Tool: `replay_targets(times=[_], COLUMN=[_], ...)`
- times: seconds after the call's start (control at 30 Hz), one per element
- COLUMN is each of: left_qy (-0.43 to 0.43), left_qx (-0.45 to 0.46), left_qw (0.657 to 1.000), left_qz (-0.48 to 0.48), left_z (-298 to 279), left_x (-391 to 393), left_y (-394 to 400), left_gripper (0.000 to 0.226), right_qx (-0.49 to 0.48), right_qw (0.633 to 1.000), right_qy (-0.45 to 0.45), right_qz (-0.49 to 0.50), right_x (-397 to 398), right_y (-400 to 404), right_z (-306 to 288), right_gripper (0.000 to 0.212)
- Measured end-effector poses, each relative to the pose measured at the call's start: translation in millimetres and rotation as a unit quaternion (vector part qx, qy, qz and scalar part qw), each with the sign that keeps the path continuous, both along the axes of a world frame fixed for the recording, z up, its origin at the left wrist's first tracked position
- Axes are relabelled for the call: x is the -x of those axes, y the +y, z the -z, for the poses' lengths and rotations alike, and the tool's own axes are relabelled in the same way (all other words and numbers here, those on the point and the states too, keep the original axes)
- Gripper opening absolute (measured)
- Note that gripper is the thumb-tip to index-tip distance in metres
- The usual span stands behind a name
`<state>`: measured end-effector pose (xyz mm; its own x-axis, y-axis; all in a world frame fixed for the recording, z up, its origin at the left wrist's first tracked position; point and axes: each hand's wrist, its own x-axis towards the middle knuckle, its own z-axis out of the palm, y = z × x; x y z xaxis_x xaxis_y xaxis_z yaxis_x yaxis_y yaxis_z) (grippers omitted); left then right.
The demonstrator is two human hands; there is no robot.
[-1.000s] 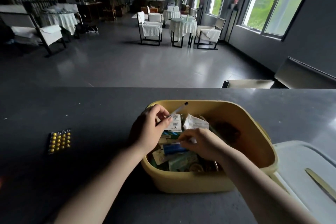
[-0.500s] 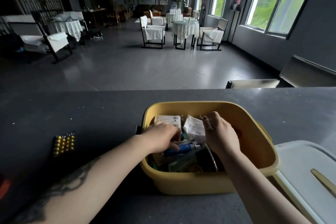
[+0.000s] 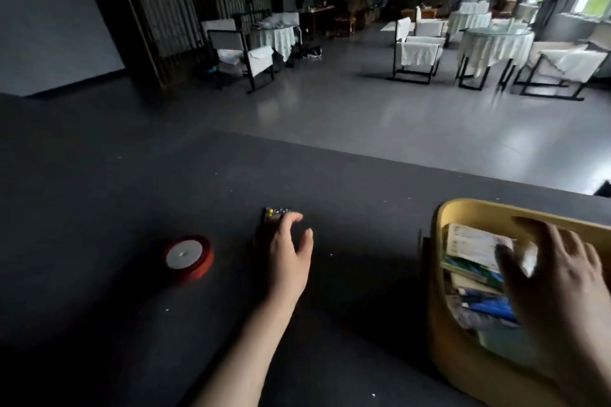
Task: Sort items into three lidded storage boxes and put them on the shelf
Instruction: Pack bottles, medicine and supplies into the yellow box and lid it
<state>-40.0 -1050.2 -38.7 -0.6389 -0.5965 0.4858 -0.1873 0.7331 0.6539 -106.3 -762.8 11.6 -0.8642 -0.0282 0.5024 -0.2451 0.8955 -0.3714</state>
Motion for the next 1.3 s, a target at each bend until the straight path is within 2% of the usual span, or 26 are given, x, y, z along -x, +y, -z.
replay_targets(times=[0.13,0.27,0.37,0.43,0.53,0.6,0.7,0.77,0.93,1.07,1.2,1.3], left_qy=[-0.059,-0.095,-0.154,-0.181,-0.139,-0.167,-0.207,-0.221,-0.210,-0.189,-0.111,-0.042], left_qx=[0.025,0.020,0.000,-0.048,-0.139,-0.084,-0.034,-0.031,0.000,0.001,-0.123,-0.110], left_qw=[0.994,0.987,0.976,0.971,0.972,0.972,0.971,0.970,0.973,0.976,0.986,0.992], left_qz=[-0.086,-0.129,-0.155,-0.150,-0.126,-0.142,-0.116,-0.100,-0.099,-0.105,0.013,0.044], left_z=[6.7,26.5,49.0,65.3,83.9,91.2,93.0,94.3,98.0,97.6,91.4,67.3], left_x=[-31.8,-51.8,-56.8,-54.8,-47.1,-43.4,-37.1,-33.0,-30.2,-31.8,-25.0,-13.2], left_y=[-77.5,-144.1,-183.4,-197.9,-200.1,-200.0,-206.6,-209.8,-210.5,-206.8,-178.9,-144.8], left_gripper=[0.024,0.038,0.057,0.063,0.065,0.069,0.084,0.089,0.082,0.074,0.072,0.076], right_qx=[0.023,0.003,-0.028,-0.022,-0.029,-0.058,-0.094,-0.107,-0.081,-0.109,-0.040,0.022], right_qw=[0.981,0.958,0.949,0.949,0.950,0.949,0.944,0.948,0.954,0.944,0.957,0.967], right_qy=[0.046,-0.044,-0.123,-0.171,-0.215,-0.246,-0.282,-0.264,-0.157,-0.134,-0.138,-0.100], right_qz=[-0.185,-0.283,-0.288,-0.266,-0.225,-0.186,-0.143,-0.143,-0.243,-0.282,-0.253,-0.232], right_x=[-19.6,-26.9,-16.6,-4.8,15.0,30.2,49.7,52.7,36.3,22.4,9.8,-0.1], right_y=[-120.9,-226.5,-282.7,-311.0,-343.9,-359.7,-377.4,-385.1,-379.0,-358.1,-322.1,-284.8], right_z=[1.4,29.5,59.6,78.8,105.5,118.9,130.9,136.1,144.1,135.6,110.9,81.1], right_gripper=[0.047,0.049,0.055,0.063,0.080,0.092,0.099,0.093,0.064,0.057,0.045,0.039])
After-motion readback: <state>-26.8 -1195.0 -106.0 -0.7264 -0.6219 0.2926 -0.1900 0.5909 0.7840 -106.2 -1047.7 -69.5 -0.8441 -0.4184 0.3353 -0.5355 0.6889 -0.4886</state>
